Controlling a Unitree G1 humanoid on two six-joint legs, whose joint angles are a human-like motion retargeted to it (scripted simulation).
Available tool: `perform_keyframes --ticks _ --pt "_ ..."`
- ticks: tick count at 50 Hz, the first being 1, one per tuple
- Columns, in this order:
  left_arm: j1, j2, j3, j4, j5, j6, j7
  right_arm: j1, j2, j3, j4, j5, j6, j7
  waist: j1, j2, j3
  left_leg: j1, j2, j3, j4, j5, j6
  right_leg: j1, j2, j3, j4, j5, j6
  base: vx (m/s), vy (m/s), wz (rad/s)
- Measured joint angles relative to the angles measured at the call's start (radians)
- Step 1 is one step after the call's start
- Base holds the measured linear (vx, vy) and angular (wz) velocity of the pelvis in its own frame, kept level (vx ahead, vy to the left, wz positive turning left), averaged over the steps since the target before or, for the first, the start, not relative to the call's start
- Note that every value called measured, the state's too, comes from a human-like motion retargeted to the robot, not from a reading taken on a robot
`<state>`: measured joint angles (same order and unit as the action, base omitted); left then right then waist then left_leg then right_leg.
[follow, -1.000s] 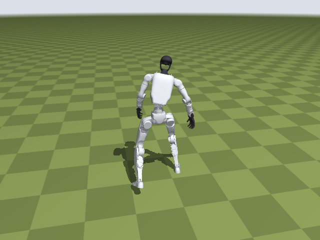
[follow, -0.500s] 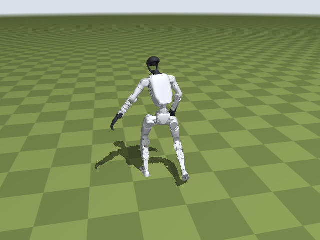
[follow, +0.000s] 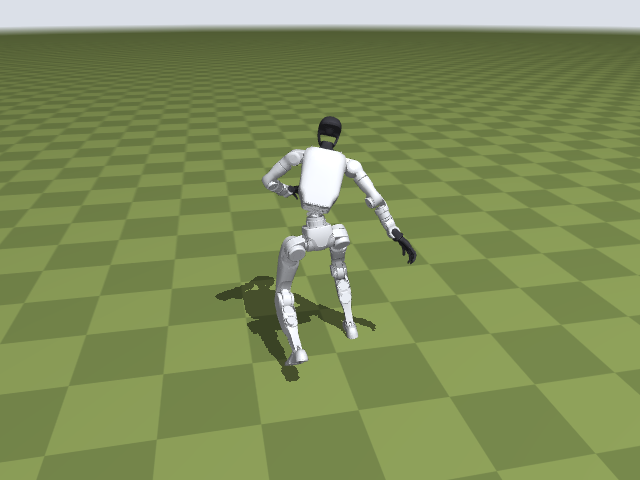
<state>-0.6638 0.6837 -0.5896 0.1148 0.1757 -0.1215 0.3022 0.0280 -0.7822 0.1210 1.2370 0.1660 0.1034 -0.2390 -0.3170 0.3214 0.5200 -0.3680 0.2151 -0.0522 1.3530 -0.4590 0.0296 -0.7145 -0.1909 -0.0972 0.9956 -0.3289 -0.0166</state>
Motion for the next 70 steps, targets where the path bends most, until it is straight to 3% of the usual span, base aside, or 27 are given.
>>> perform_keyframes --ticks 3,5,7,10,13,15,17,18,22,25,29,33,35,38,40,42,45,48,50,53,55,58,60,62,65,67,70 --pt "0.251 -0.036 0.138 -0.094 -0.157 -0.037 0.027 -0.218 0.040 -0.052 -0.005 0.004 0.008 -0.259 0.024 -0.011 0.000 -0.040 0.037 0.203 0.070 -0.027 -0.010 0.014 -0.018 0.044 0.091 -0.068 -0.022 0.86 0.03 -1.02" --pt "0.432 -0.073 0.228 -0.080 -0.221 -0.036 0.029 -0.364 0.110 -0.076 -0.040 0.064 -0.004 -0.305 0.044 -0.028 0.000 -0.060 0.061 0.306 0.061 -0.038 -0.015 0.073 -0.034 0.049 0.083 -0.080 -0.039 0.84 0.09 -0.62" --pt "0.574 -0.115 0.288 0.006 -0.217 -0.010 0.025 -0.472 0.193 -0.048 -0.095 0.146 -0.035 -0.249 0.080 -0.049 0.000 -0.090 0.064 0.341 0.011 -0.027 -0.025 0.160 -0.052 0.049 0.041 -0.069 -0.053 0.81 0.11 -0.27" --pt "0.687 -0.199 0.331 0.233 -0.201 0.048 0.047 -0.572 0.276 0.094 -0.207 0.158 -0.082 -0.164 0.176 -0.096 0.000 -0.141 0.071 0.352 -0.100 -0.006 -0.005 0.298 -0.097 0.049 -0.018 -0.041 -0.066 0.81 0.12 0.06" --pt "0.675 -0.303 0.394 0.571 -0.320 0.093 0.101 -0.653 0.297 0.272 -0.350 -0.037 -0.068 -0.161 0.289 -0.179 0.000 -0.149 -0.001 0.287 -0.379 0.040 -0.007 0.440 -0.159 0.049 -0.102 0.004 -0.051 0.81 0.12 0.30" --pt "0.612 -0.349 0.482 0.852 -0.411 0.106 0.131 -0.692 0.286 0.346 -0.457 -0.166 -0.048 -0.151 0.378 -0.249 0.000 -0.128 -0.081 0.189 -0.631 0.124 -0.042 0.505 -0.213 0.055 -0.096 0.005 -0.036 0.85 0.12 0.17" --pt "0.537 -0.301 0.555 1.089 -0.531 0.126 0.175 -0.714 0.254 0.401 -0.567 -0.149 -0.071 -0.182 0.490 -0.308 0.000 -0.067 -0.142 0.057 -0.835 0.290 -0.101 0.553 -0.240 0.065 -0.059 -0.013 -0.048 0.89 0.12 -0.13" --pt "0.508 -0.261 0.591 1.176 -0.563 0.149 0.190 -0.713 0.232 0.415 -0.627 -0.112 -0.091 -0.189 0.545 -0.339 0.000 -0.057 -0.165 0.028 -0.819 0.306 -0.116 0.566 -0.259 0.069 -0.017 -0.031 -0.066 0.92 0.12 -0.10" --pt "0.424 -0.082 0.762 1.318 -0.583 0.238 0.243 -0.555 0.168 0.324 -0.914 0.138 -0.200 -0.136 0.691 -0.464 0.000 -0.069 -0.209 0.069 -0.603 0.114 -0.099 0.519 -0.331 0.049 0.234 -0.050 -0.163 0.89 0.08 0.35" --pt "0.392 -0.011 0.813 1.239 -0.648 0.235 0.197 -0.287 0.217 0.170 -1.086 0.344 -0.254 -0.053 0.681 -0.525 0.000 -0.089 -0.244 0.009 -0.561 0.060 -0.066 0.446 -0.220 0.032 0.360 -0.081 -0.118 0.79 -0.10 1.44" --pt "0.349 -0.069 0.708 1.191 -0.649 0.202 0.134 0.000 0.324 0.124 -1.000 0.282 -0.183 -0.079 0.619 -0.476 0.000 0.050 -0.204 -0.051 -0.692 0.060 -0.066 0.376 -0.225 -0.169 0.355 -0.149 -0.135 0.76 -0.20 0.65" --pt "0.327 -0.189 0.585 1.165 -0.420 0.232 0.103 0.094 0.369 0.151 -0.696 0.011 -0.034 -0.100 0.526 -0.364 0.000 0.257 -0.099 0.001 -0.875 0.116 -0.087 0.270 -0.176 -0.169 0.214 -0.146 -0.092 0.75 -0.22 -0.36" --pt "0.334 -0.248 0.547 1.115 -0.314 0.214 0.055 0.083 0.355 0.162 -0.506 -0.114 -0.004 -0.007 0.448 -0.293 0.000 0.323 -0.039 0.057 -0.902 0.129 -0.091 0.217 -0.142 -0.140 0.071 -0.121 -0.055 0.74 -0.21 -0.39" --pt "0.368 -0.310 0.498 0.976 -0.262 0.150 -0.021 0.046 0.287 0.143 -0.230 -0.243 -0.004 0.168 0.294 -0.190 0.000 0.339 0.026 0.118 -0.793 0.100 -0.066 0.203 -0.123 -0.100 -0.218 0.054 0.009 0.78 -0.21 -0.02" --pt "0.401 -0.317 0.441 0.837 -0.273 0.127 -0.042 0.032 0.220 0.095 -0.098 -0.286 0.014 0.222 0.191 -0.128 0.000 0.304 0.059 0.136 -0.643 0.066 -0.030 0.206 -0.127 -0.096 -0.199 0.087 0.025 0.81 -0.22 0.20" --pt "0.431 -0.280 0.364 0.660 -0.297 0.107 -0.017 0.022 0.150 0.038 -0.029 -0.290 0.043 0.175 0.125 -0.078 0.000 0.233 0.063 0.116 -0.455 0.038 0.001 0.201 -0.127 -0.105 -0.094 -0.005 0.039 0.79 -0.22 -0.13" --pt "0.464 -0.201 0.297 0.388 -0.353 0.041 0.088 -0.038 0.066 -0.009 0.015 -0.191 0.063 -0.042 0.114 -0.017 0.000 0.094 0.001 0.079 -0.188 -0.004 0.012 0.173 -0.091 -0.081 -0.025 -0.101 0.032 0.72 -0.14 -1.05" --pt "0.522 -0.215 0.368 0.233 -0.465 -0.046 0.031 -0.172 0.056 -0.053 0.015 -0.055 0.048 -0.236 0.171 0.005 0.000 -0.006 -0.001 0.206 -0.056 -0.025 0.023 0.186 -0.036 -0.028 -0.054 -0.127 -0.001 0.75 -0.03 -1.61" --pt "0.579 -0.258 0.421 0.190 -0.608 -0.050 -0.072 -0.279 0.088 -0.079 -0.011 0.064 0.035 -0.255 0.207 -0.003 0.000 -0.058 0.007 0.298 -0.039 -0.030 0.030 0.227 -0.023 -0.013 -0.103 -0.113 -0.008 0.81 0.04 -1.27" --pt "0.648 -0.302 0.459 0.253 -0.714 0.005 -0.197 -0.424 0.181 -0.037 -0.086 0.213 0.010 -0.129 0.261 -0.059 0.000 -0.144 -0.024 0.369 -0.136 0.011 0.000 0.319 -0.033 0.011 -0.210 -0.063 0.006 0.83 0.08 -0.81" --pt "0.667 -0.303 0.461 0.356 -0.646 0.035 -0.230 -0.492 0.233 0.063 -0.155 0.206 -0.010 -0.035 0.303 -0.109 0.000 -0.183 -0.057 0.392 -0.292 0.059 -0.022 0.393 -0.049 0.029 -0.305 -0.004 0.023 0.83 0.11 -0.49" --pt "0.655 -0.262 0.451 0.564 -0.388 0.073 -0.236 -0.563 0.266 0.255 -0.321 -0.049 -0.039 0.044 0.375 -0.202 0.000 -0.169 -0.092 0.433 -0.675 0.155 -0.044 0.461 -0.098 0.038 -0.352 0.086 0.046 0.86 0.13 -0.54" --pt "0.639 -0.218 0.459 0.709 -0.234 0.100 -0.250 -0.595 0.269 0.343 -0.468 -0.255 -0.052 0.053 0.437 -0.251 0.000 -0.113 -0.102 0.398 -0.987 0.280 -0.083 0.501 -0.106 0.034 -0.332 0.117 0.052 0.92 0.15 -0.88" --pt "0.617 -0.158 0.483 0.840 -0.167 0.134 -0.263 -0.595 0.258 0.377 -0.653 -0.327 -0.061 0.026 0.501 -0.293 0.000 -0.089 -0.093 0.303 -1.052 0.405 -0.115 0.526 -0.113 0.018 -0.239 0.100 0.019 0.96 0.17 -0.78" --pt "0.550 -0.054 0.533 1.008 -0.205 0.175 -0.215 -0.548 0.232 0.389 -0.962 -0.224 -0.096 -0.059 0.565 -0.407 0.000 -0.133 -0.116 0.293 -0.748 0.259 -0.076 0.503 -0.194 0.008 0.011 0.013 -0.040 0.96 0.16 -0.04" --pt "0.463 0.027 0.570 1.110 -0.308 0.199 -0.111 -0.460 0.212 0.364 -1.204 -0.153 -0.117 -0.122 0.599 -0.479 0.000 -0.158 -0.113 0.304 -0.581 0.148 -0.056 0.449 -0.192 0.032 0.188 -0.064 -0.066 0.90 0.08 0.39" --pt "0.305 0.115 0.650 1.175 -0.457 0.242 0.124 -0.287 0.173 0.286 -1.504 -0.225 -0.133 -0.133 0.588 -0.559 0.000 -0.152 -0.135 0.272 -0.507 0.087 -0.036 0.369 -0.159 -0.012 0.351 -0.139 -0.114 0.81 -0.03 1.00"
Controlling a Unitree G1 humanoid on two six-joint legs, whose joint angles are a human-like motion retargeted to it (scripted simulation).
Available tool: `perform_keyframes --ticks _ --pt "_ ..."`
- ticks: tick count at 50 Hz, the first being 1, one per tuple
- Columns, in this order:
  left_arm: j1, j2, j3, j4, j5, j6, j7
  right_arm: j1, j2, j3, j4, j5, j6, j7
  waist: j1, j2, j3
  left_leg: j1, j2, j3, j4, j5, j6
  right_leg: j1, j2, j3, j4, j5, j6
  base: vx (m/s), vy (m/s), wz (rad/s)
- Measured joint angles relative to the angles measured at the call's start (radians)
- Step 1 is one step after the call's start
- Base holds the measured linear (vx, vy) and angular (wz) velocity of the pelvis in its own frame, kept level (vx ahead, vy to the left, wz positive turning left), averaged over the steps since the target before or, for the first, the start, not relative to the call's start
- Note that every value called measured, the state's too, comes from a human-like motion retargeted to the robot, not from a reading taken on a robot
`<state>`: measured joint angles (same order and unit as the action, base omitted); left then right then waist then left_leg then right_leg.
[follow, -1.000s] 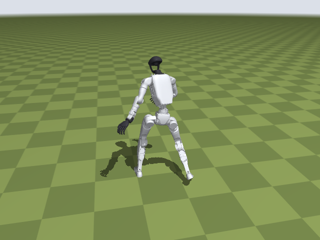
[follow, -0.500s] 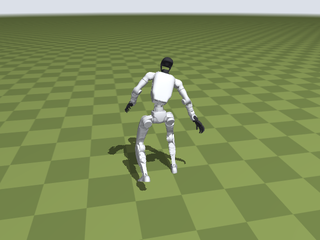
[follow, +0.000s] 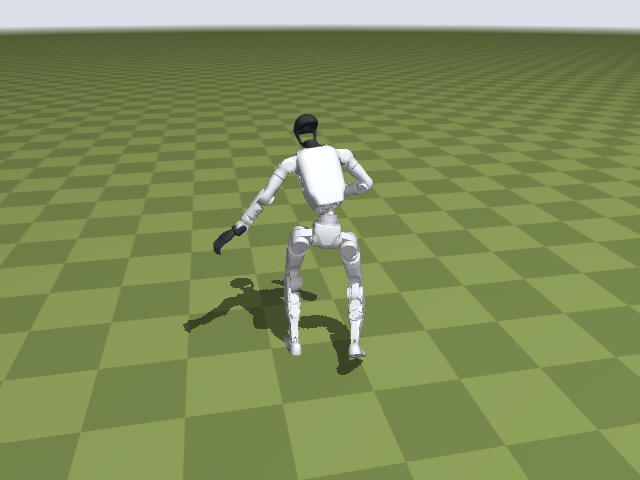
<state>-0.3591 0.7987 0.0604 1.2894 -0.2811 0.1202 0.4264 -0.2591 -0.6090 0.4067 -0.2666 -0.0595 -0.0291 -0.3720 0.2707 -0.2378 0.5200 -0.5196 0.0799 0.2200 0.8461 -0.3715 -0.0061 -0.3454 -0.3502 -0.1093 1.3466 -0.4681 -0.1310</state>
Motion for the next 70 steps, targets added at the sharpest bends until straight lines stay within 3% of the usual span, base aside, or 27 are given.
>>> perform_keyframes --ticks 3,7,12,15,17,20,22,25,27,28,30,32,36,39,40,42,45,46,48,51,53,56,60,63,64,66,70 --pt "-0.129 -0.003 0.082 -0.071 -0.105 -0.005 0.183 0.201 -0.042 -0.087 -0.132 -0.225 -0.010 0.035 -0.065 -0.028 0.000 0.066 -0.018 -0.065 -0.049 -0.004 -0.003 -0.066 0.021 -0.115 0.027 -0.022 -0.027 0.77 -0.13 1.29" --pt "-0.223 -0.144 0.043 -0.212 -0.211 -0.067 0.131 0.404 -0.058 -0.163 -0.039 -0.266 -0.006 0.096 -0.155 0.016 0.000 0.209 -0.005 -0.131 -0.168 0.032 -0.020 -0.155 0.025 -0.185 -0.084 0.005 0.019 0.78 -0.20 0.93" --pt "-0.192 -0.310 -0.199 -0.388 -0.072 -0.150 -0.106 0.403 -0.058 -0.164 0.382 -0.020 0.020 0.125 -0.268 0.170 0.000 0.412 0.094 -0.172 -0.260 0.040 -0.037 -0.193 0.030 -0.179 -0.434 0.096 0.081 0.84 -0.24 0.19" --pt "-0.146 -0.367 -0.291 -0.481 0.015 -0.198 -0.228 0.305 -0.104 -0.121 0.679 0.014 0.048 0.208 -0.353 0.259 -0.002 0.484 0.152 -0.161 -0.180 0.009 -0.017 -0.163 0.046 -0.111 -0.726 0.305 0.134 0.92 -0.25 0.07" --pt "-0.095 -0.415 -0.296 -0.512 -0.043 -0.196 -0.306 0.227 -0.143 -0.094 0.878 0.005 0.064 0.274 -0.416 0.311 0.000 0.507 0.184 -0.161 -0.054 -0.020 0.017 -0.171 0.039 -0.082 -0.605 0.303 0.142 0.98 -0.24 -0.02" --pt "-0.015 -0.470 -0.293 -0.510 -0.164 -0.174 -0.379 0.033 -0.200 -0.021 1.220 -0.055 0.121 0.347 -0.476 0.438 0.000 0.423 0.226 -0.207 0.231 -0.023 0.085 -0.183 0.088 -0.100 -0.418 0.161 0.116 0.87 -0.16 -0.71" --pt "0.072 -0.470 -0.301 -0.494 -0.131 -0.202 -0.335 -0.165 -0.177 0.014 1.477 -0.089 0.170 0.248 -0.494 0.485 0.000 0.353 0.153 -0.246 0.384 -0.042 0.062 -0.213 0.112 -0.077 -0.335 0.094 0.072 0.79 -0.02 -1.39" --pt "0.232 -0.453 -0.301 -0.470 0.029 -0.209 -0.219 -0.378 -0.127 -0.128 1.627 -0.011 0.245 -0.117 -0.472 0.505 0.000 0.246 0.104 -0.117 0.522 -0.074 0.042 -0.248 0.112 -0.009 -0.271 0.055 0.061 0.74 0.10 -1.46" --pt "0.327 -0.459 -0.292 -0.428 0.105 -0.160 -0.183 -0.407 -0.093 -0.278 1.527 0.229 0.195 -0.211 -0.442 0.513 0.000 0.176 0.136 0.002 0.547 -0.083 0.062 -0.227 0.104 0.023 -0.298 0.063 0.059 0.70 0.18 -0.93" --pt "0.364 -0.465 -0.288 -0.393 0.133 -0.142 -0.186 -0.405 -0.068 -0.337 1.468 0.378 0.140 -0.177 -0.423 0.517 0.000 0.139 0.142 0.035 0.546 -0.082 0.060 -0.209 0.098 0.032 -0.318 0.072 0.054 0.69 0.21 -0.62" --pt "0.417 -0.478 -0.273 -0.297 0.164 -0.115 -0.210 -0.383 -0.019 -0.389 1.371 0.628 0.051 -0.047 -0.381 0.516 0.000 0.064 0.131 0.052 0.510 -0.070 0.036 -0.156 0.082 0.048 -0.367 0.099 0.046 0.70 0.23 -0.30" --pt "0.423 -0.491 -0.219 -0.156 0.178 -0.103 -0.224 -0.333 0.016 -0.342 1.288 0.672 0.010 0.059 -0.331 0.503 0.000 0.014 0.125 0.054 0.427 -0.059 0.016 -0.080 0.055 0.056 -0.423 0.124 0.050 0.73 0.24 0.05" --pt "0.358 -0.408 -0.039 0.109 0.157 -0.053 -0.228 -0.197 0.039 -0.159 1.088 0.249 0.039 0.111 -0.208 0.420 -0.006 0.016 0.146 0.104 0.102 -0.029 0.008 0.066 -0.026 0.051 -0.479 0.157 0.061 0.76 0.23 0.21" --pt "0.304 -0.249 0.084 0.136 0.152 0.004 -0.222 -0.081 0.067 -0.101 0.962 0.038 0.060 0.189 -0.079 0.318 0.000 0.148 0.033 0.013 -0.270 0.116 -0.028 0.141 -0.102 0.064 -0.452 0.190 0.051 0.80 0.22 -0.01" --pt "0.288 -0.187 0.114 0.117 0.170 0.000 -0.223 -0.035 0.087 -0.098 0.929 0.042 0.046 0.207 -0.027 0.283 0.000 0.164 0.011 -0.015 -0.253 0.108 -0.037 0.143 -0.127 0.074 -0.395 0.185 0.041 0.87 0.20 -0.06" --pt "0.243 -0.050 0.133 0.038 0.169 -0.034 -0.250 0.063 0.142 -0.088 0.896 0.093 0.042 0.233 0.084 0.205 0.000 0.183 -0.013 0.005 -0.131 -0.006 -0.043 0.096 -0.163 0.126 -0.224 0.189 0.010 0.89 0.17 0.04" --pt "0.137 0.104 0.122 -0.092 0.061 -0.104 -0.202 0.167 0.216 -0.061 0.918 0.145 0.013 0.122 0.188 0.124 0.000 0.198 -0.011 -0.002 0.003 -0.133 -0.060 0.018 -0.093 0.197 0.020 0.150 0.008 0.84 0.09 0.63" --pt "0.093 0.120 0.118 -0.130 0.018 -0.115 -0.147 0.187 0.224 -0.060 0.936 0.111 0.023 0.078 0.183 0.115 0.000 0.202 -0.008 -0.028 0.024 -0.156 -0.064 0.000 -0.088 0.148 0.075 0.111 0.004 0.79 0.03 1.29" --pt "0.009 0.121 0.111 -0.198 -0.061 -0.127 -0.017 0.232 0.242 -0.076 0.969 0.082 0.040 -0.011 0.145 0.106 0.000 0.221 -0.005 -0.092 0.031 -0.183 -0.067 -0.032 -0.100 0.003 0.148 0.046 -0.003 0.76 -0.03 1.61" --pt "-0.102 0.028 0.067 -0.249 -0.161 -0.110 0.139 0.291 0.267 -0.105 1.035 0.170 0.052 -0.078 0.055 0.112 0.000 0.293 0.000 -0.171 -0.079 -0.151 -0.051 -0.128 -0.068 -0.159 0.115 0.030 0.019 0.72 -0.15 1.44" --pt "-0.161 -0.065 0.025 -0.233 -0.198 -0.081 0.130 0.315 0.261 -0.120 1.095 0.214 0.062 -0.040 0.002 0.141 0.000 0.370 0.022 -0.200 -0.192 -0.099 -0.048 -0.199 -0.021 -0.193 0.001 0.053 0.045 0.70 -0.22 0.91" --pt "-0.161 -0.198 -0.089 -0.244 -0.162 -0.072 -0.030 0.318 0.208 -0.136 1.179 0.141 0.096 0.150 -0.120 0.221 0.000 0.464 0.089 -0.226 -0.312 -0.029 -0.067 -0.266 0.041 -0.161 -0.270 0.122 0.094 0.74 -0.26 0.98" --pt "-0.049 -0.288 -0.314 -0.473 0.238 -0.139 -0.286 0.330 0.073 -0.197 1.261 0.036 0.092 0.492 -0.353 0.359 0.000 0.497 0.186 -0.268 -0.297 -0.019 -0.080 -0.227 0.045 -0.041 -0.752 0.245 0.172 0.82 -0.33 1.81" --pt "0.012 -0.285 -0.432 -0.773 0.487 -0.197 -0.351 0.360 -0.049 -0.257 1.328 0.063 0.096 0.606 -0.480 0.433 0.000 0.453 0.216 -0.257 -0.108 -0.093 0.002 -0.180 -0.013 0.028 -0.893 0.505 0.243 0.82 -0.40 1.62" --pt "0.030 -0.290 -0.452 -0.868 0.486 -0.211 -0.351 0.362 -0.085 -0.271 1.355 0.076 0.097 0.586 -0.492 0.459 0.000 0.423 0.236 -0.244 -0.010 -0.114 0.043 -0.212 -0.022 0.026 -0.795 0.494 0.243 0.77 -0.41 0.60" --pt "0.078 -0.315 -0.473 -1.045 0.375 -0.231 -0.331 0.334 -0.150 -0.283 1.425 0.077 0.102 0.458 -0.481 0.514 0.000 0.340 0.262 -0.234 0.207 -0.144 0.105 -0.319 -0.019 0.023 -0.535 0.375 0.233 0.67 -0.38 -0.39" --pt "0.195 -0.414 -0.490 -1.190 0.000 -0.270 -0.270 0.081 -0.230 -0.224 1.552 -0.001 0.198 -0.072 -0.398 0.609 0.000 0.152 0.133 -0.258 0.539 -0.170 0.098 -0.438 0.063 0.055 -0.376 0.282 0.187 0.44 -0.17 -1.31"
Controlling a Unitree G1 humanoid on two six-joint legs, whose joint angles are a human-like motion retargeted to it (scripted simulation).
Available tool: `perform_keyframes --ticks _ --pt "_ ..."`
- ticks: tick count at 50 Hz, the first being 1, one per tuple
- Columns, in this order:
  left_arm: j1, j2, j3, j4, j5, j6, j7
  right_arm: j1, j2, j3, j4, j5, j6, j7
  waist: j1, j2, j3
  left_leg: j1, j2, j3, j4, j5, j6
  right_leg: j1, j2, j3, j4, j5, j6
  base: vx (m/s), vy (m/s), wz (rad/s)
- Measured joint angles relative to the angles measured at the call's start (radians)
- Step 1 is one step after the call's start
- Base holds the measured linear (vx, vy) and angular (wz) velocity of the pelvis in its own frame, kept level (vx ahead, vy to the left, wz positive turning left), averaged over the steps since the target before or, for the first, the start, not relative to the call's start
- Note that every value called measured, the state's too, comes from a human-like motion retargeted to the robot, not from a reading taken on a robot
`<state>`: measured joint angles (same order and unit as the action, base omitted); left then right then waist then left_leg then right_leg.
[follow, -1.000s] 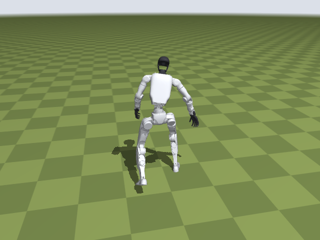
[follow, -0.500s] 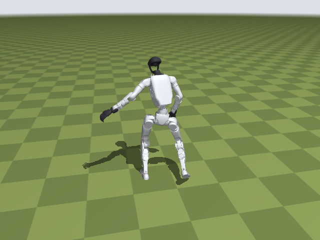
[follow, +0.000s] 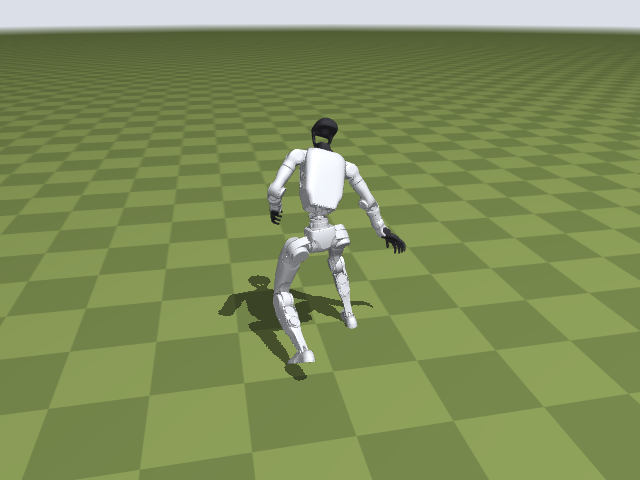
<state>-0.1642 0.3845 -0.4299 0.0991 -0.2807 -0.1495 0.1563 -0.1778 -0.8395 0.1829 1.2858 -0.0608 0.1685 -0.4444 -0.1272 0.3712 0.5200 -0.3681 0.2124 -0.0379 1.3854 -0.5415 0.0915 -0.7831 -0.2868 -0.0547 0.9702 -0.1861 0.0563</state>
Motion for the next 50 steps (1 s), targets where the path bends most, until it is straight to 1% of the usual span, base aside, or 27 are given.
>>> perform_keyframes --ticks 2,3,5,8,10,13,15,17,18,20,22,23,25,27,28,30,32,35,38,40,42,43,45,46,47,48,50 --pt "0.057 -0.020 0.003 0.056 -0.098 0.006 0.008 -0.173 0.004 -0.014 -0.017 0.044 0.025 -0.171 0.013 0.018 0.000 -0.088 0.010 0.122 0.095 -0.006 0.030 -0.002 0.012 0.007 -0.007 -0.013 -0.026 0.34 0.00 -0.67" --pt "0.090 -0.024 0.009 0.099 -0.130 0.018 0.007 -0.257 0.018 -0.036 -0.042 0.106 0.010 -0.184 0.015 0.023 0.000 -0.119 0.031 0.199 0.123 -0.008 0.045 0.006 0.013 0.007 -0.017 -0.017 -0.037 0.33 0.02 -0.29" --pt "0.155 -0.025 0.032 0.220 -0.179 0.033 0.000 -0.425 0.075 -0.064 -0.087 0.307 -0.055 -0.102 0.019 0.027 0.000 -0.156 0.066 0.336 0.144 0.001 0.032 0.034 0.017 0.006 -0.041 -0.025 -0.070 0.34 0.04 -0.07" --pt "0.228 -0.024 0.100 0.446 -0.202 0.085 0.073 -0.582 0.180 -0.002 -0.153 0.508 -0.094 0.016 0.040 0.012 0.000 -0.166 0.109 0.480 0.098 0.025 -0.007 0.137 -0.007 -0.040 -0.114 -0.008 -0.053 0.35 0.07 0.45" --pt "0.253 -0.004 0.159 0.601 -0.140 0.097 0.167 -0.617 0.239 0.132 -0.253 0.442 -0.128 -0.028 0.053 -0.019 0.000 -0.161 0.147 0.548 0.054 0.023 -0.011 0.222 -0.042 -0.089 -0.148 -0.008 -0.048 0.36 0.07 1.06" --pt "0.247 0.028 0.315 0.856 0.052 0.118 0.267 -0.589 0.261 0.317 -0.511 0.054 -0.100 -0.137 0.085 -0.095 0.000 -0.136 0.192 0.610 -0.070 0.038 -0.034 0.359 -0.087 -0.155 -0.184 0.000 -0.067 0.38 0.07 1.27" --pt "0.211 0.078 0.423 1.020 0.122 0.127 0.316 -0.549 0.259 0.346 -0.708 -0.103 -0.110 -0.179 0.098 -0.152 -0.005 -0.121 0.218 0.645 -0.178 0.035 -0.047 0.446 -0.118 -0.198 -0.192 0.004 -0.071 0.41 0.09 1.69" --pt "0.164 0.156 0.512 1.147 0.105 0.146 0.312 -0.484 0.265 0.319 -0.910 -0.103 -0.169 -0.139 0.104 -0.218 -0.016 -0.086 0.235 0.702 -0.334 0.039 -0.056 0.518 -0.153 -0.243 -0.170 0.004 -0.074 0.44 0.11 1.89" --pt "0.137 0.199 0.555 1.203 0.083 0.157 0.311 -0.440 0.272 0.298 -1.012 -0.069 -0.206 -0.103 0.109 -0.252 -0.020 -0.064 0.233 0.721 -0.424 0.070 -0.073 0.546 -0.171 -0.264 -0.144 0.005 -0.081 0.47 0.12 1.78" --pt "0.085 0.295 0.622 1.292 0.030 0.179 0.324 -0.329 0.283 0.256 -1.216 0.010 -0.261 -0.023 0.130 -0.322 -0.026 -0.034 0.198 0.686 -0.526 0.148 -0.111 0.579 -0.213 -0.288 -0.046 0.010 -0.118 0.48 0.15 1.60" --pt "0.023 0.385 0.642 1.322 -0.030 0.201 0.352 -0.223 0.266 0.233 -1.393 -0.009 -0.264 0.046 0.146 -0.408 -0.010 0.017 0.098 0.617 -0.576 0.145 -0.106 0.574 -0.254 -0.246 0.073 0.020 -0.183 0.43 0.16 1.69" --pt "-0.009 0.426 0.641 1.320 -0.045 0.204 0.358 -0.163 0.250 0.216 -1.476 -0.063 -0.258 0.071 0.152 -0.454 -0.005 0.034 0.056 0.590 -0.575 0.125 -0.105 0.548 -0.254 -0.187 0.151 0.013 -0.198 0.42 0.12 1.98" --pt "-0.084 0.493 0.623 1.289 -0.048 0.200 0.339 -0.030 0.210 0.165 -1.615 -0.206 -0.244 0.116 0.154 -0.537 0.000 0.033 -0.012 0.526 -0.542 0.089 -0.113 0.473 -0.199 -0.048 0.314 -0.033 -0.186 0.43 0.07 2.36" --pt "-0.171 0.509 0.596 1.220 -0.016 0.188 0.294 0.119 0.170 0.106 -1.675 -0.290 -0.246 0.151 0.134 -0.581 0.000 -0.023 -0.040 0.445 -0.438 0.058 -0.121 0.402 -0.140 -0.001 0.454 -0.092 -0.175 0.41 0.06 2.75" --pt "-0.223 0.496 0.561 1.178 -0.036 0.198 0.279 0.183 0.150 0.088 -1.665 -0.295 -0.229 0.188 0.119 -0.597 0.000 -0.012 -0.097 0.398 -0.494 0.058 -0.111 0.371 -0.131 -0.002 0.474 -0.105 -0.192 0.34 0.09 2.97" --pt "-0.318 0.425 0.481 1.100 -0.060 0.217 0.262 0.302 0.117 0.066 -1.586 -0.202 -0.211 0.256 0.071 -0.615 0.000 -0.009 -0.188 0.303 -0.536 0.066 -0.095 0.329 -0.135 -0.030 0.497 -0.137 -0.219 0.36 0.08 3.28" --pt "-0.382 0.290 0.373 1.034 -0.055 0.216 0.252 0.384 0.088 0.075 -1.419 -0.068 -0.201 0.313 0.015 -0.585 0.000 -0.026 -0.230 0.208 -0.497 0.069 -0.109 0.306 -0.125 -0.080 0.470 -0.150 -0.216 0.45 0.06 3.32" --pt "-0.429 0.084 0.127 0.928 -0.040 0.200 0.195 0.376 0.045 0.183 -1.045 -0.013 -0.144 0.450 -0.031 -0.527 0.000 0.069 -0.322 0.057 -0.686 0.113 -0.136 0.277 -0.059 -0.073 0.269 -0.135 -0.179 0.40 0.05 2.56" --pt "-0.390 -0.020 -0.081 0.742 0.272 0.106 0.027 0.306 0.047 0.349 -0.625 -0.159 -0.153 0.659 -0.058 -0.428 0.000 0.113 -0.330 -0.051 -0.722 0.109 -0.174 0.265 0.034 -0.029 0.020 -0.091 -0.115 0.50 0.01 1.86" --pt "-0.363 -0.044 -0.147 0.578 0.419 0.060 -0.059 0.245 0.071 0.437 -0.348 -0.280 -0.133 0.844 -0.049 -0.372 0.000 0.169 -0.349 -0.108 -0.812 0.125 -0.160 0.282 0.082 0.052 -0.232 -0.022 -0.060 0.49 0.00 1.26" --pt "-0.316 -0.044 -0.162 0.405 0.431 0.029 -0.114 0.213 0.082 0.435 -0.145 -0.358 -0.083 0.960 -0.043 -0.326 0.000 0.205 -0.384 -0.154 -0.850 0.123 -0.136 0.324 0.085 0.140 -0.491 0.042 0.007 0.48 -0.02 1.29" --pt "-0.275 -0.035 -0.159 0.311 0.411 0.018 -0.136 0.206 0.072 0.408 -0.074 -0.404 -0.059 0.968 -0.048 -0.305 0.000 0.207 -0.404 -0.165 -0.825 0.108 -0.129 0.347 0.079 0.189 -0.593 0.084 0.040 0.50 -0.04 1.67" --pt "-0.169 -0.037 -0.139 0.112 0.192 -0.006 -0.104 0.203 0.025 0.326 -0.020 -0.427 -0.015 0.899 -0.073 -0.266 0.000 0.164 -0.437 -0.127 -0.697 0.071 -0.110 0.389 0.053 0.294 -0.723 0.223 0.113 0.47 -0.05 1.96" --pt "-0.117 -0.011 -0.110 0.024 0.140 -0.001 -0.151 0.216 -0.016 0.271 -0.044 -0.369 -0.024 0.950 -0.086 -0.231 0.000 0.110 -0.419 -0.067 -0.583 0.058 -0.093 0.393 0.044 0.293 -0.707 0.245 0.120 0.41 -0.06 1.92" --pt "-0.062 0.014 -0.078 -0.057 0.081 0.003 -0.191 0.228 -0.055 0.214 -0.069 -0.309 -0.031 0.965 -0.093 -0.193 0.000 0.052 -0.389 -0.004 -0.461 0.048 -0.075 0.384 0.040 0.278 -0.657 0.236 0.114 0.37 -0.05 1.59" --pt "0.002 0.038 -0.043 -0.125 0.008 0.004 -0.217 0.239 -0.091 0.154 -0.091 -0.245 -0.037 0.910 -0.090 -0.148 0.000 -0.011 -0.335 0.066 -0.323 0.044 -0.056 0.347 0.049 0.237 -0.540 0.163 0.085 0.36 -0.05 1.12" --pt "0.144 0.038 0.017 -0.217 -0.260 -0.031 -0.107 0.227 -0.133 0.031 -0.102 -0.065 -0.046 0.618 -0.058 -0.071 0.000 -0.127 -0.237 0.180 -0.067 0.038 -0.054 0.252 0.062 0.186 -0.302 0.031 0.052 0.34 -0.03 0.51"
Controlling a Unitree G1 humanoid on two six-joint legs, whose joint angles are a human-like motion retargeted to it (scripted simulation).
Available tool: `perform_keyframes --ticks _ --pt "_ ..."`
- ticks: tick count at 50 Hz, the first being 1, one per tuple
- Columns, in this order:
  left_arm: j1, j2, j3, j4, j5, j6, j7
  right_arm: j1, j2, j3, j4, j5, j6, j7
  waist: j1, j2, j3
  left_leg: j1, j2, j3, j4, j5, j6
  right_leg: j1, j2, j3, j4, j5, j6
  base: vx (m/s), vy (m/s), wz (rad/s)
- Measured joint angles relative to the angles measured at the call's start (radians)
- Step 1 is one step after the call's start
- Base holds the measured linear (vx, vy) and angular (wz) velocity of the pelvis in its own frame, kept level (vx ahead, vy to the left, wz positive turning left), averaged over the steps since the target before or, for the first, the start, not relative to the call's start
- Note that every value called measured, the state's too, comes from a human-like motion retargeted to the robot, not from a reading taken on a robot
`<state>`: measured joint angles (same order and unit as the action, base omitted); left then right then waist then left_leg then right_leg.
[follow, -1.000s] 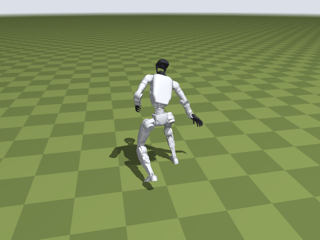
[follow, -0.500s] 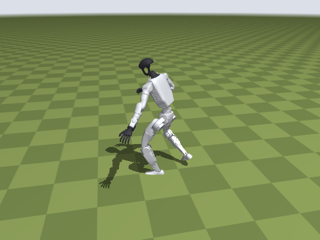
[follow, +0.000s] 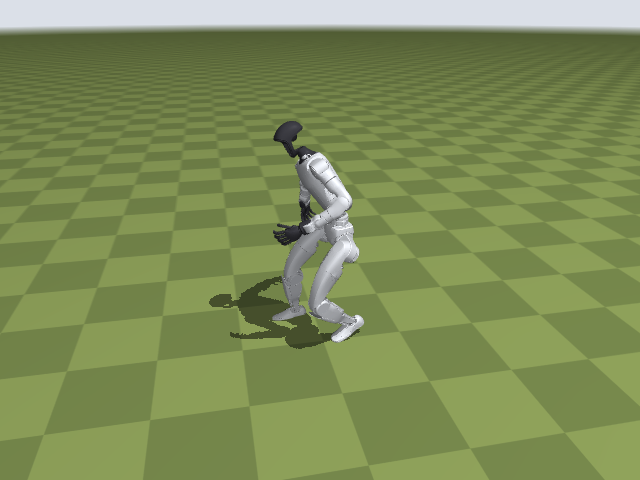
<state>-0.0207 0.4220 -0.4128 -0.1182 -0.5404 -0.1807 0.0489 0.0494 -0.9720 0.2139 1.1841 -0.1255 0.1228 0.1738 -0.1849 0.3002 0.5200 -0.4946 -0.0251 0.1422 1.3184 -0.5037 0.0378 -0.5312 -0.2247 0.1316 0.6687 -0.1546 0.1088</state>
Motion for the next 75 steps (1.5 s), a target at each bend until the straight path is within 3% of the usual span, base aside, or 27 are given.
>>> perform_keyframes --ticks 2,5,7,10,14,16,19,22,25,30,34,37,39,42,43,45,48,50,51,54,57,61,63,65,67,70,75 --pt "0.114 -0.075 0.044 0.019 -0.375 -0.030 -0.008 -0.102 -0.018 -0.081 0.031 0.159 0.007 -0.285 0.040 0.058 0.000 -0.081 0.043 0.062 0.168 -0.005 -0.024 -0.042 -0.008 -0.013 0.104 -0.061 -0.035 0.28 0.07 0.30" --pt "0.252 -0.172 0.165 0.204 -0.619 -0.030 0.083 -0.358 0.037 -0.169 0.037 0.314 0.041 -0.748 0.064 0.084 0.000 -0.130 0.130 0.124 0.338 -0.018 -0.043 -0.043 -0.045 -0.021 0.201 -0.134 -0.122 0.25 0.19 0.56" --pt "0.276 -0.217 0.246 0.378 -0.646 -0.026 0.239 -0.526 0.139 -0.199 -0.019 0.451 0.052 -0.874 0.071 0.060 0.000 -0.133 0.192 0.126 0.381 -0.030 -0.041 -0.009 -0.098 -0.027 0.209 -0.150 -0.148 0.22 0.29 0.87" --pt "0.220 -0.219 0.301 0.679 -0.451 0.036 0.483 -0.641 0.294 -0.126 -0.172 0.708 -0.020 -0.769 0.111 -0.003 0.000 -0.117 0.287 0.098 0.340 -0.052 -0.022 0.086 -0.204 -0.054 0.158 -0.153 -0.163 0.24 0.35 1.22" --pt "0.103 -0.119 0.406 1.062 -0.114 0.166 0.402 -0.548 0.361 0.119 -0.561 0.515 -0.163 -0.489 0.144 -0.133 -0.010 -0.048 0.407 0.089 0.054 -0.067 0.028 0.325 -0.365 -0.208 0.064 -0.141 -0.159 0.31 0.41 2.20" --pt "-0.001 -0.048 0.449 1.248 0.006 0.173 0.352 -0.491 0.364 0.109 -0.732 0.375 -0.183 -0.388 0.165 -0.206 -0.007 -0.004 0.342 0.021 -0.160 0.003 -0.020 0.445 -0.424 -0.282 0.067 -0.163 -0.173 0.40 0.42 2.87" --pt "-0.170 0.102 0.409 1.408 0.068 0.205 0.368 -0.354 0.455 0.015 -0.890 0.602 -0.208 -0.261 0.206 -0.339 -0.006 0.001 0.148 -0.149 -0.217 -0.010 -0.104 0.487 -0.365 -0.145 0.296 -0.281 -0.212 0.53 0.27 3.37" --pt "-0.398 0.204 0.318 1.477 0.116 0.230 0.461 -0.182 0.542 -0.014 -0.926 0.864 -0.253 -0.256 0.276 -0.450 -0.002 -0.086 0.017 -0.221 -0.104 -0.051 -0.131 0.402 -0.206 -0.011 0.642 -0.401 -0.201 0.55 0.09 3.15" --pt "-0.607 0.190 0.242 1.403 0.128 0.263 0.436 -0.089 0.495 0.035 -0.834 0.758 -0.194 -0.237 0.357 -0.491 0.000 -0.164 -0.072 -0.279 -0.065 -0.073 -0.109 0.200 -0.242 -0.153 0.899 -0.505 -0.284 0.46 0.04 2.11" --pt "-0.603 0.078 0.175 1.178 0.257 0.203 0.235 -0.029 0.443 0.124 -0.598 0.295 -0.108 -0.288 0.390 -0.422 0.000 -0.086 -0.088 -0.368 -0.106 -0.116 -0.104 -0.025 -0.163 -0.302 0.922 -0.470 -0.284 0.56 -0.02 1.00" --pt "-0.457 0.027 0.074 1.109 0.469 0.163 0.173 -0.057 0.419 0.171 -0.432 0.141 -0.082 -0.313 0.337 -0.317 0.000 0.089 -0.024 -0.399 -0.203 -0.149 -0.086 -0.136 -0.112 -0.302 0.762 -0.422 -0.266 0.63 -0.02 0.05" --pt "-0.352 0.008 0.007 1.068 0.646 0.170 0.106 -0.101 0.362 0.177 -0.386 0.106 -0.075 -0.180 0.291 -0.238 0.000 0.212 0.025 -0.394 -0.301 -0.165 -0.055 -0.179 -0.044 -0.236 0.499 -0.349 -0.206 0.65 -0.05 -0.34" --pt "-0.267 -0.001 -0.022 1.024 0.698 0.165 0.053 -0.143 0.305 0.167 -0.367 0.138 -0.067 -0.037 0.230 -0.184 0.000 0.262 0.042 -0.384 -0.308 -0.172 -0.024 -0.147 -0.021 -0.189 0.236 -0.215 -0.150 0.73 -0.05 0.18" --pt "-0.121 -0.038 -0.048 0.957 0.616 0.154 0.008 -0.266 0.213 0.163 -0.261 0.254 -0.008 0.141 0.125 -0.102 0.000 0.271 0.054 -0.333 -0.208 -0.143 0.062 -0.049 0.003 -0.095 -0.088 0.154 -0.097 0.71 -0.05 0.39" --pt "-0.068 -0.056 -0.051 0.939 0.546 0.155 0.001 -0.328 0.185 0.164 -0.203 0.285 0.014 0.144 0.101 -0.063 0.000 0.251 0.081 -0.300 -0.138 -0.121 0.092 -0.043 0.016 -0.098 -0.061 0.147 -0.110 0.67 -0.03 -0.07" --pt "0.037 -0.097 -0.059 0.914 0.384 0.159 0.005 -0.485 0.145 0.177 -0.064 0.304 0.046 0.027 0.069 0.019 0.000 0.194 0.150 -0.220 0.014 -0.051 0.133 -0.052 0.044 -0.120 0.031 0.057 -0.122 0.63 -0.01 -0.51" --pt "0.160 -0.146 -0.086 0.916 0.254 0.148 0.069 -0.772 0.159 0.181 0.121 0.236 0.049 -0.508 0.075 0.103 0.000 0.093 0.274 -0.065 0.197 0.158 0.149 -0.084 0.083 -0.111 0.115 -0.024 -0.140 0.54 0.04 -1.16" --pt "0.213 -0.164 -0.107 0.938 0.282 0.148 0.094 -0.893 0.189 0.113 0.126 0.227 0.045 -0.834 0.115 0.141 0.000 0.042 0.330 0.008 0.271 0.311 0.092 -0.107 0.108 -0.080 0.165 -0.065 -0.165 0.49 0.14 -1.38" --pt "0.228 -0.172 -0.108 0.955 0.305 0.152 0.086 -0.920 0.216 0.071 0.081 0.269 0.028 -0.906 0.132 0.149 0.000 0.016 0.286 0.005 0.279 0.343 0.038 -0.106 0.106 -0.054 0.164 -0.075 -0.173 0.47 0.27 -0.98" --pt "0.260 -0.192 -0.061 1.018 0.301 0.175 0.031 -0.945 0.327 -0.010 -0.057 0.470 -0.033 -0.849 0.142 0.136 0.000 -0.035 0.147 -0.019 0.235 0.294 -0.097 -0.047 0.054 -0.004 0.110 -0.098 -0.188 0.44 0.34 -0.01" --pt "0.256 -0.171 0.002 1.092 0.309 0.193 0.003 -0.905 0.427 0.028 -0.128 0.655 -0.066 -0.540 0.123 0.088 0.000 -0.023 0.244 0.057 0.122 0.186 -0.058 0.102 -0.029 -0.034 -0.012 -0.105 -0.190 0.46 0.27 1.13" --pt "0.148 -0.148 0.173 1.230 0.339 0.162 0.057 -0.768 0.471 0.145 -0.257 0.403 -0.099 -0.299 0.145 -0.030 -0.001 0.007 0.294 0.082 -0.161 0.099 -0.056 0.317 -0.164 -0.142 -0.164 -0.096 -0.098 0.51 0.26 1.43" --pt "0.036 -0.110 0.302 1.281 0.049 0.151 0.049 -0.690 0.482 0.143 -0.319 0.325 -0.097 -0.280 0.204 -0.107 -0.014 0.015 0.268 0.056 -0.354 0.101 -0.079 0.386 -0.233 -0.193 -0.182 -0.130 -0.045 0.57 0.26 1.27" --pt "-0.053 -0.033 0.248 1.310 0.309 0.148 0.091 -0.583 0.494 0.103 -0.378 0.286 -0.121 -0.276 0.269 -0.172 -0.034 0.035 0.226 -0.010 -0.531 0.171 -0.121 0.450 -0.274 -0.252 -0.178 -0.187 -0.016 0.63 0.24 1.30" --pt "-0.160 0.026 0.239 1.322 0.316 0.152 0.111 -0.489 0.506 0.081 -0.400 0.325 -0.132 -0.275 0.318 -0.214 -0.035 0.051 0.185 -0.073 -0.526 0.150 -0.149 0.496 -0.280 -0.291 -0.092 -0.268 -0.044 0.66 0.22 1.48" --pt "-0.355 0.097 0.164 1.358 0.336 0.174 0.179 -0.378 0.502 0.108 -0.398 0.360 -0.134 -0.293 0.343 -0.272 0.000 0.087 0.119 -0.137 -0.475 0.049 -0.118 0.500 -0.241 -0.262 0.179 -0.365 -0.108 0.62 0.15 1.72" --pt "-0.594 0.107 0.092 1.408 0.397 0.251 0.356 -0.187 0.456 0.166 -0.374 0.252 -0.114 -0.381 0.331 -0.291 0.000 0.022 0.112 -0.197 -0.294 -0.039 -0.076 0.274 -0.228 -0.393 0.683 -0.468 -0.250 0.56 0.07 0.86"
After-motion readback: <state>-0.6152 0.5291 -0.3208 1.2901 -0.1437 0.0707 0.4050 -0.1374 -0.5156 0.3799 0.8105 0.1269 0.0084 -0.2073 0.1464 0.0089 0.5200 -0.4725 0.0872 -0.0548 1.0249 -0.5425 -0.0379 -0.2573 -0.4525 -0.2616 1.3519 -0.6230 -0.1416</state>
